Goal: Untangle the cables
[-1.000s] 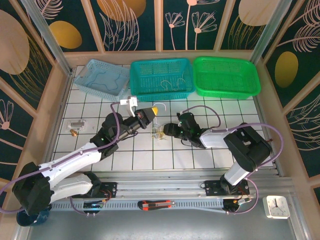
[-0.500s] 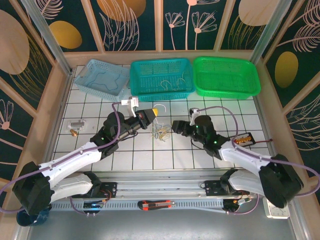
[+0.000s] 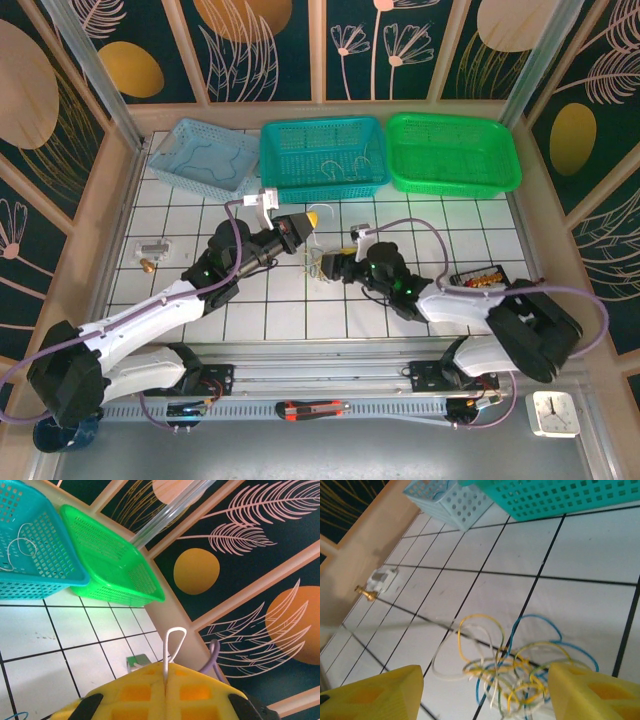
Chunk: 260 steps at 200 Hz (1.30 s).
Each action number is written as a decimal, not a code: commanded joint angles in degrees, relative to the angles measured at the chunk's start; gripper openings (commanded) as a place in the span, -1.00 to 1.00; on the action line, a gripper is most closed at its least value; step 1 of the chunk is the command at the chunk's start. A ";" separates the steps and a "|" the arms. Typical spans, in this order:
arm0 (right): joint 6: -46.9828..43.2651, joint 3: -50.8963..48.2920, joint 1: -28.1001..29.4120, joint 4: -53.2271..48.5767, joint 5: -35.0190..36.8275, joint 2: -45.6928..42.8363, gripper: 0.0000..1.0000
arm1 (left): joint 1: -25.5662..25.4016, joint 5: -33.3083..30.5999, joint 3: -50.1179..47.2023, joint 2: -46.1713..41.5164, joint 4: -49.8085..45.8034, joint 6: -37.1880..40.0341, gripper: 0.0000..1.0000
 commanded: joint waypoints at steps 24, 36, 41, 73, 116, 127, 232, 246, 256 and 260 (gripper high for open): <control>1.51 7.34 0.32 13.91 6.02 11.69 0.11 | 0.09 0.08 1.84 0.35 1.51 -1.36 -1.00; 2.80 7.90 0.26 15.10 7.11 14.66 -0.11 | 0.13 0.30 2.42 0.26 1.54 -1.57 -1.00; 3.46 7.83 0.24 15.58 7.60 15.61 -0.18 | 0.11 0.45 2.84 0.28 1.59 -1.60 -1.00; 8.09 4.88 0.33 18.03 9.70 18.82 -0.34 | 0.10 1.26 8.72 -0.05 -1.61 -0.71 -1.00; 12.69 0.73 0.95 20.62 10.91 20.37 -0.44 | 0.48 1.37 21.82 2.38 -8.88 2.84 -1.00; 13.27 0.35 1.42 20.39 11.30 20.63 -0.45 | 1.07 0.89 24.86 3.28 -10.67 4.03 -1.00; 16.37 -2.38 4.79 18.49 12.09 19.56 -0.44 | 10.95 -0.62 53.46 17.43 -19.36 13.27 -1.00; 15.57 -2.17 4.79 17.85 10.48 17.93 -0.33 | 11.21 -2.56 58.11 20.56 -22.20 16.30 -1.00; 14.99 -1.63 4.77 16.52 9.38 16.64 -0.20 | 11.40 -4.01 60.84 22.82 -23.88 18.44 -1.00; 14.78 -1.33 4.79 15.99 9.03 16.12 -0.14 | 11.50 -4.70 61.73 23.73 -24.48 19.29 -1.00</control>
